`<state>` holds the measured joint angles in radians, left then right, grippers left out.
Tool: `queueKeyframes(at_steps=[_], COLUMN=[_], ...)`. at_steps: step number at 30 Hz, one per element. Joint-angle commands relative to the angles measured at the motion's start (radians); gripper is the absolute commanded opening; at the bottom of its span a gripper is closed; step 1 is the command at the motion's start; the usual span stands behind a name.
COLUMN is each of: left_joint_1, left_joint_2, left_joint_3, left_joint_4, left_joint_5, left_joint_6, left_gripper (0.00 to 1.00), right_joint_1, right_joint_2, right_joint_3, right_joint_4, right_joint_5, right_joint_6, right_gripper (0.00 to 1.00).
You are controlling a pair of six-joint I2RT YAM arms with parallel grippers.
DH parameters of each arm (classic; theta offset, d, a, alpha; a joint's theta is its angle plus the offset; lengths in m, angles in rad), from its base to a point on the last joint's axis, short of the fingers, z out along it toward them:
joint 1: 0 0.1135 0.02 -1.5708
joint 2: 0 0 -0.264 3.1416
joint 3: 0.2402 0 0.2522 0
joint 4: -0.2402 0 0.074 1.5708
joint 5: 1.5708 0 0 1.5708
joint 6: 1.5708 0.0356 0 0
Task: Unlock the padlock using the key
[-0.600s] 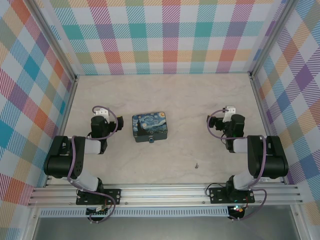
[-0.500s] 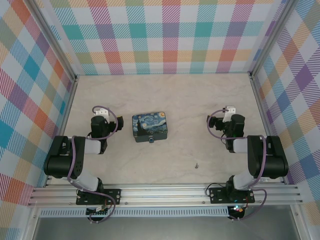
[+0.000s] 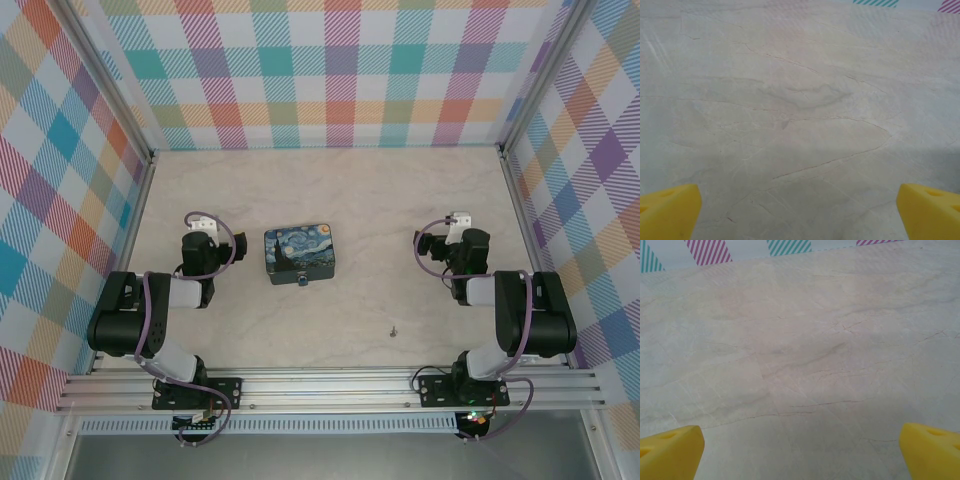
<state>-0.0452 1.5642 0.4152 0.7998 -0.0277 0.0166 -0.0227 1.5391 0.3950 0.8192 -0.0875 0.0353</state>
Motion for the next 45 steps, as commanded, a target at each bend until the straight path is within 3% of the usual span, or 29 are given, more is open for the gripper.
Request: queueKeyframes(at_steps=[1,4,9,12,18,22,27,32,36,45], left_joint_1=[-0.006,-0.005,-0.004,-0.004,-0.048,-0.143,-0.39,-0.62,-0.735,-0.787], left_joint_2=[0.004,-0.048,-0.258,-0.351,-0.45,-0.511,-0.508,-0.431,-0.355,-0.19], left_joint_3=[0.001,0.002,0.099,0.178,0.282,0.385,0.529,0.557,0.555,0.509], left_joint_4=[0.022,-0.021,-0.371,-0.575,-0.828,-1.039,-1.331,-1.343,-1.268,-1.009], left_joint_5=[-0.012,-0.076,-0.111,-0.041,0.106,0.173,0.164,0.206,0.244,0.321], left_joint_6=[0.012,-0.016,-0.084,-0.176,-0.291,-0.315,-0.299,-0.361,-0.41,-0.506], left_gripper=[1.0,1.0,1.0,1.0,1.0,1.0,1.0,1.0,1.0,1.0], right_joint_1=[0.005,-0.009,-0.009,-0.01,0.01,0.04,0.091,0.16,0.243,0.376], right_joint_2=[-0.006,-0.084,-0.233,-0.293,-0.411,-0.468,-0.501,-0.464,-0.454,-0.408], right_joint_3=[0.013,0.058,0.161,0.232,0.303,0.384,0.429,0.456,0.424,0.313], right_joint_4=[0.018,-0.125,-0.436,-0.624,-0.891,-1.195,-1.481,-1.668,-1.688,-1.618], right_joint_5=[0.011,0.03,0.002,-0.055,-0.206,-0.194,-0.183,-0.182,-0.14,-0.121], right_joint_6=[-0.013,0.009,0.041,0.103,0.262,0.278,0.3,0.315,0.362,0.504], right_gripper=[1.0,1.0,1.0,1.0,1.0,1.0,1.0,0.99,0.98,0.93])
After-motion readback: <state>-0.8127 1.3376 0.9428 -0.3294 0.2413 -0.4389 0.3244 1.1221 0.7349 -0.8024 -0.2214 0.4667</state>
